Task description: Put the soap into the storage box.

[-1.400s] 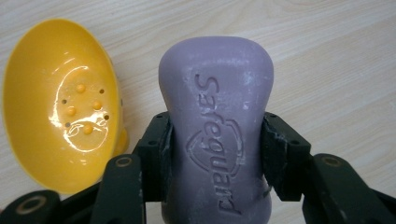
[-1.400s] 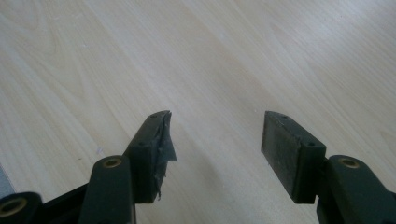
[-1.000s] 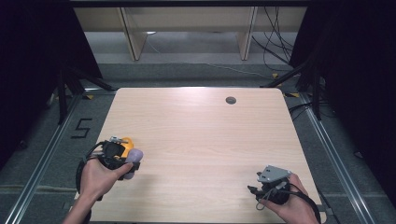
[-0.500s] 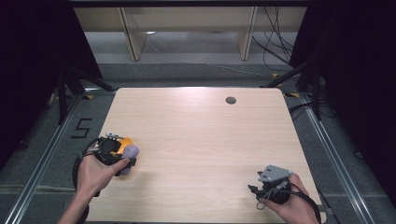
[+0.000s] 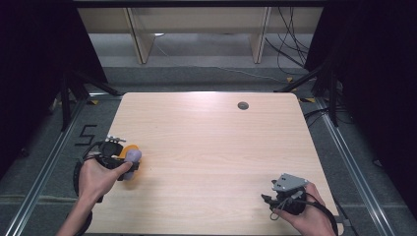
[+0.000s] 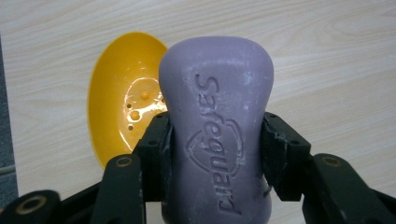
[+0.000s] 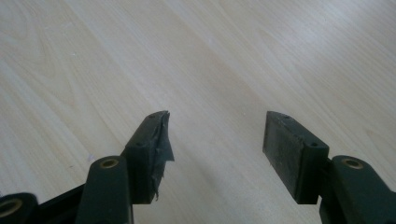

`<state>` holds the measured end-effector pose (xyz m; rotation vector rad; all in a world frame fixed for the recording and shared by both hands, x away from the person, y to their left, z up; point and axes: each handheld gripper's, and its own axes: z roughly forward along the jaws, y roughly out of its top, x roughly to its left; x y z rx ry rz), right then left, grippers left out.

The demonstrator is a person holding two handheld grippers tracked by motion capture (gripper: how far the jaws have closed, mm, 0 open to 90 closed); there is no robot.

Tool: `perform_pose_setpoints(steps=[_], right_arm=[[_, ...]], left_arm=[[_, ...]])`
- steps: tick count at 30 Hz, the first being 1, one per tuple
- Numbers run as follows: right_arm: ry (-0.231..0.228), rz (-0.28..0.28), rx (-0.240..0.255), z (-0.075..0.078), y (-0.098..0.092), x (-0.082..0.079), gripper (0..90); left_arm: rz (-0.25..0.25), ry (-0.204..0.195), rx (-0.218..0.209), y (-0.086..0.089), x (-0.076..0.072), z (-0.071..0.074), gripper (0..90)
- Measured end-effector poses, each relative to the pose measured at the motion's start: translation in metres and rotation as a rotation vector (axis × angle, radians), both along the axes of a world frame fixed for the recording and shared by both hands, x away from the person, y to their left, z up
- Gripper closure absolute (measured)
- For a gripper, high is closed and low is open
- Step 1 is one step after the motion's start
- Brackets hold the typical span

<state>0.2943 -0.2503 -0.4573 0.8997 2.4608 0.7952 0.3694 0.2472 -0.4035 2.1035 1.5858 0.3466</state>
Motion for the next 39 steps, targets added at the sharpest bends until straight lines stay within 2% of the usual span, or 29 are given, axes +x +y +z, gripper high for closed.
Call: perform_pose_setpoints(steps=[3,5,7,8,10,11,12,14,22,23,25,29,31,37,38,39], right_arm=[[-0.003,0.002,-0.003,0.001,-0.001,0.001,41.2],[-0.005,0.002,0.000,0.001,-0.001,0.001,41.0],[-0.002,0.002,0.000,0.001,-0.001,0.001,40.7],[-0.003,-0.001,0.001,0.001,-0.001,0.001,40.6],[-0.004,-0.005,0.005,0.001,-0.001,0.001,40.4],[-0.005,-0.004,0.007,0.001,-0.001,0.001,40.4],[-0.004,-0.005,0.010,0.001,-0.001,0.001,40.3],[-0.004,-0.014,0.015,0.002,-0.001,0.000,40.1],[0.005,-0.019,0.027,0.001,0.000,0.000,40.1],[0.003,-0.013,0.023,0.001,-0.001,0.001,40.0],[0.009,-0.022,0.029,0.001,-0.001,0.000,39.9],[0.008,-0.023,0.029,0.001,-0.001,0.000,39.8],[0.008,-0.022,0.028,0.001,-0.001,0.000,39.7],[0.007,-0.021,0.026,0.001,-0.001,0.000,39.6],[0.009,-0.021,0.026,0.001,-0.001,0.000,39.6],[0.009,-0.021,0.026,0.001,-0.001,0.000,39.6]], left_arm=[[0.031,0.008,-0.017,-0.001,0.002,-0.002,49.2],[0.012,0.017,-0.006,0.000,0.005,-0.001,49.3],[0.013,0.019,0.004,0.000,0.006,-0.002,49.3],[0.019,0.005,-0.009,0.000,0.006,-0.004,49.2],[0.041,0.018,-0.023,0.000,0.008,-0.004,49.2],[0.048,0.020,-0.011,0.000,0.008,-0.003,49.3],[0.042,0.022,-0.018,0.001,0.010,-0.004,49.2],[0.048,0.010,-0.006,0.002,0.013,-0.005,49.2],[0.078,0.028,0.034,0.006,0.020,-0.006,49.2],[0.117,0.041,0.015,0.006,0.021,-0.007,49.2],[0.125,0.040,0.013,0.008,0.022,-0.010,49.2],[0.121,0.037,0.040,0.010,0.025,-0.013,49.2],[0.099,0.030,0.056,0.013,0.027,-0.014,49.2],[0.091,0.051,0.072,0.015,0.032,-0.019,49.2],[0.074,0.053,0.083,0.016,0.033,-0.020,49.1],[0.086,0.053,0.081,0.015,0.033,-0.022,49.1]])
